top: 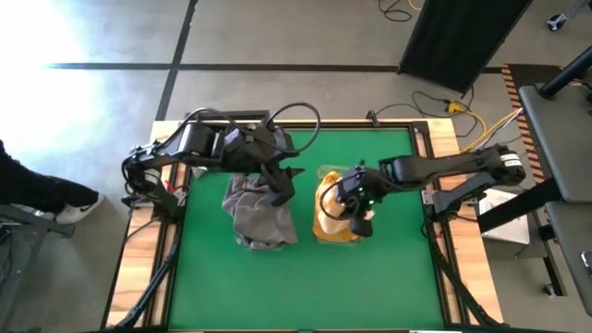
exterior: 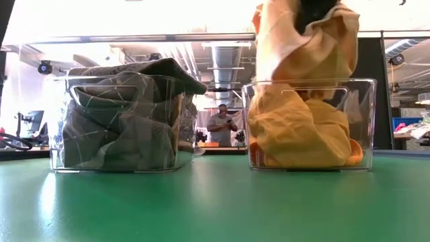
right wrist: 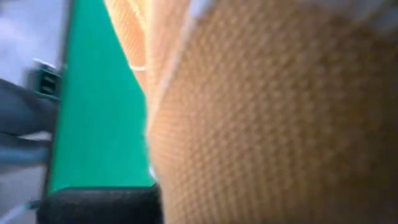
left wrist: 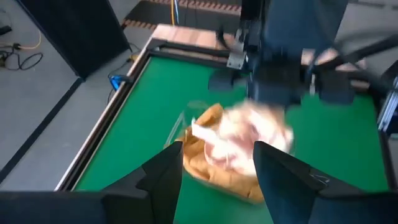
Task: Sort towels by color in basket
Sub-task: Put the orange white patterned towel into the right transparent bin
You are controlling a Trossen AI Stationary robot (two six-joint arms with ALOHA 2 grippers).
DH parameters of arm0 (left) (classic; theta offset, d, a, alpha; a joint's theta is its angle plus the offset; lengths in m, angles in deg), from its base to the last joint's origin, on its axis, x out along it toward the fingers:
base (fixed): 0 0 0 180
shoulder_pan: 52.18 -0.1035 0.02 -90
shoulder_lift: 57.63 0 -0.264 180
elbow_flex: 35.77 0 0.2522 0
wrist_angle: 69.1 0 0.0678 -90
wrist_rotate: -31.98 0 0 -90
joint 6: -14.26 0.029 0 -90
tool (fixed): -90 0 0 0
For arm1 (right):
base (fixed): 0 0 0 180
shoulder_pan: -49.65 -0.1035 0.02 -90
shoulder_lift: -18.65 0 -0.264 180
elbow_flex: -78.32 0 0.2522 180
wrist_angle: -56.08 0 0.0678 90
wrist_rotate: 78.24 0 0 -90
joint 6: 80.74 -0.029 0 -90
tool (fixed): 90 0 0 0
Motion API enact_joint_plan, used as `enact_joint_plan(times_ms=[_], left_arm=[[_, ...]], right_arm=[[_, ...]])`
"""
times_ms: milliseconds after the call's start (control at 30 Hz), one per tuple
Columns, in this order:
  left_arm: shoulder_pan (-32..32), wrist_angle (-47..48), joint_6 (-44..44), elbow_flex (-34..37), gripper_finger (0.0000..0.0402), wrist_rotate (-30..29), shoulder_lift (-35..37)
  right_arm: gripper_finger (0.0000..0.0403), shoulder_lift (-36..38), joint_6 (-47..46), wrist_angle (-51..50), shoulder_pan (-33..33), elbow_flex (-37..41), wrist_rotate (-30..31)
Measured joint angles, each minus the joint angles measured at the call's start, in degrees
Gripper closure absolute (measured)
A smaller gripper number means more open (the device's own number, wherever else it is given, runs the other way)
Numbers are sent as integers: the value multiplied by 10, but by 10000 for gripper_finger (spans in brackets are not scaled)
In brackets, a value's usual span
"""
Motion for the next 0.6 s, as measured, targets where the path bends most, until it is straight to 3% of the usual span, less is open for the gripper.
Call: enact_joint_plan(times_ms=[167, 300, 400, 600], left_arm=[[0, -4, 0, 0, 221, 1, -3], [3, -5, -11, 0, 221, 0, -1], [8, -5, -13, 0, 221, 0, -1], [9, -5, -13, 0, 221, 1, -4]], right_arm=[[385, -15, -19, 143, 0, 67, -85], [385, -17, -21, 198, 3, 133, -95], [385, -18, -37, 231, 14, 194, -84], [381, -56, -77, 249, 18, 249, 7]])
